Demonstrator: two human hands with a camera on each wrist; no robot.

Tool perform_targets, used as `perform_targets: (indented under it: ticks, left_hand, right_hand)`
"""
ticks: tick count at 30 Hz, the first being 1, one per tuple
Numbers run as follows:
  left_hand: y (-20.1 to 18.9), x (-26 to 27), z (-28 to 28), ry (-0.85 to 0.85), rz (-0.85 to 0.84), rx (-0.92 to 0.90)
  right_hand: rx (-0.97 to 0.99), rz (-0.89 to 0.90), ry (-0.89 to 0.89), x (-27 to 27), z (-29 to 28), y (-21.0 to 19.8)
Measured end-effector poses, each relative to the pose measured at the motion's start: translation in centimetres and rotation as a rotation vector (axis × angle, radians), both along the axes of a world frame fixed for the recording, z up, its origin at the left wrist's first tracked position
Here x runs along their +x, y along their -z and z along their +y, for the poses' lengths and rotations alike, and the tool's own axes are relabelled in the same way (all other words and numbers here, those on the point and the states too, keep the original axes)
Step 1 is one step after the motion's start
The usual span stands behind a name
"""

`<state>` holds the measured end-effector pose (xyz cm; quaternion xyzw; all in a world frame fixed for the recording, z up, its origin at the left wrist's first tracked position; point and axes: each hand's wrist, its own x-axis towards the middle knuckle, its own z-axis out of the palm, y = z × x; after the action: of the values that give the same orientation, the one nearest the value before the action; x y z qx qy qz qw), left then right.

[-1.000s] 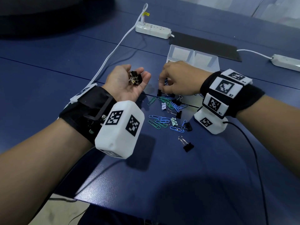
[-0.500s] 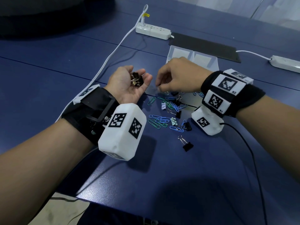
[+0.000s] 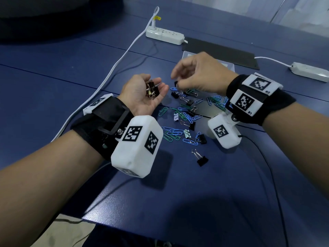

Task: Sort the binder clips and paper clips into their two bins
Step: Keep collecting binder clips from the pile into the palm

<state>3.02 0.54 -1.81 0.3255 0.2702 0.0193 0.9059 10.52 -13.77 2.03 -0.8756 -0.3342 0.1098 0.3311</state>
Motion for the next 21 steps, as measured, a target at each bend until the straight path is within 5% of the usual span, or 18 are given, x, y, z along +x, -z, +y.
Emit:
perform_targets:
  ticks: [11,21]
  left_hand:
    - [-0.5,-0.1,-1.1,0.158,-0.004,-0.067]
    - [-0.8,-0.3,-1.2,0.223,0.044,0.011]
  right_hand:
    - [0.042,-0.001,-0.059,-0.8,1.3,-0.3]
    - [0.386,0.401,0.108,0.1,-1.3,-0.6]
